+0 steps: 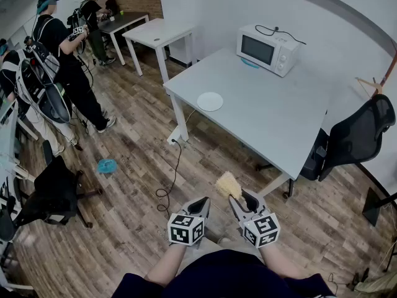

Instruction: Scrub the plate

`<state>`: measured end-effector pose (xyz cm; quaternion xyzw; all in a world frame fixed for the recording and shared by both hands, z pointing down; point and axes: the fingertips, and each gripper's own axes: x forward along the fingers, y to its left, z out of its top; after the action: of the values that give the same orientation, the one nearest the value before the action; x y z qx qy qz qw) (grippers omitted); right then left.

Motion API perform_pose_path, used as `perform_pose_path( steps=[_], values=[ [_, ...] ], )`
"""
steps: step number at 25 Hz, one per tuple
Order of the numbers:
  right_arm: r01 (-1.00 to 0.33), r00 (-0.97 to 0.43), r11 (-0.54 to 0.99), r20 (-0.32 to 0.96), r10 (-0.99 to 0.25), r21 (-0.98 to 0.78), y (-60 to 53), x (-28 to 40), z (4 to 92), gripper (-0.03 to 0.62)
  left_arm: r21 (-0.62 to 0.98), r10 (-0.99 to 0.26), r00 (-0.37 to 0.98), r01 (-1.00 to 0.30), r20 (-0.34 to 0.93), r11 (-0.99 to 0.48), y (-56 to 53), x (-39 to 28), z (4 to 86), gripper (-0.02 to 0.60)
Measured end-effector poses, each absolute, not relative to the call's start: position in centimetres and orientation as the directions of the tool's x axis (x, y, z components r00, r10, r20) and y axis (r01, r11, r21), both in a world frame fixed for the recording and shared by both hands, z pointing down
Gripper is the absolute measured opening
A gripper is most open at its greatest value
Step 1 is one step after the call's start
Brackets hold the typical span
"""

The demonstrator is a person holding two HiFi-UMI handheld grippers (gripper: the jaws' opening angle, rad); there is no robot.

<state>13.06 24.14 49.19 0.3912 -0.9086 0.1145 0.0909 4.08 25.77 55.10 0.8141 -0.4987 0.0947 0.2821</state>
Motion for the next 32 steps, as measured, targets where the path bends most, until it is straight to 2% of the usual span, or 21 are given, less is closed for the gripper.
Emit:
perform_pose_path(
  steps=[5, 27, 32],
  values=[
    [-0.743, -0.668, 0.652, 0.223, -0.710, -0.148, 24.9, 12.8, 48.5, 0.156, 0.356, -0.774, 0.465, -0.875, 0.430, -0.328, 26.0, 3.1, 53.8, 0.018],
    [-0.710, -0.703, 0.689, 0.206, -0.681, -0.146, 26.9, 16.5, 48.6, 0.156, 0.343, -0.804, 0.431, -0.889, 0.409, -0.302, 28.0, 7.1, 53.8, 0.018],
    [-0.717, -0.697, 0.667, 0.199, -0.689, -0.203, 27.4, 18.0, 49.0, 0.156, 0.345, -0.801, 0.433, -0.888, 0.412, -0.303, 28.8, 8.3, 54.2, 0.018]
  ],
)
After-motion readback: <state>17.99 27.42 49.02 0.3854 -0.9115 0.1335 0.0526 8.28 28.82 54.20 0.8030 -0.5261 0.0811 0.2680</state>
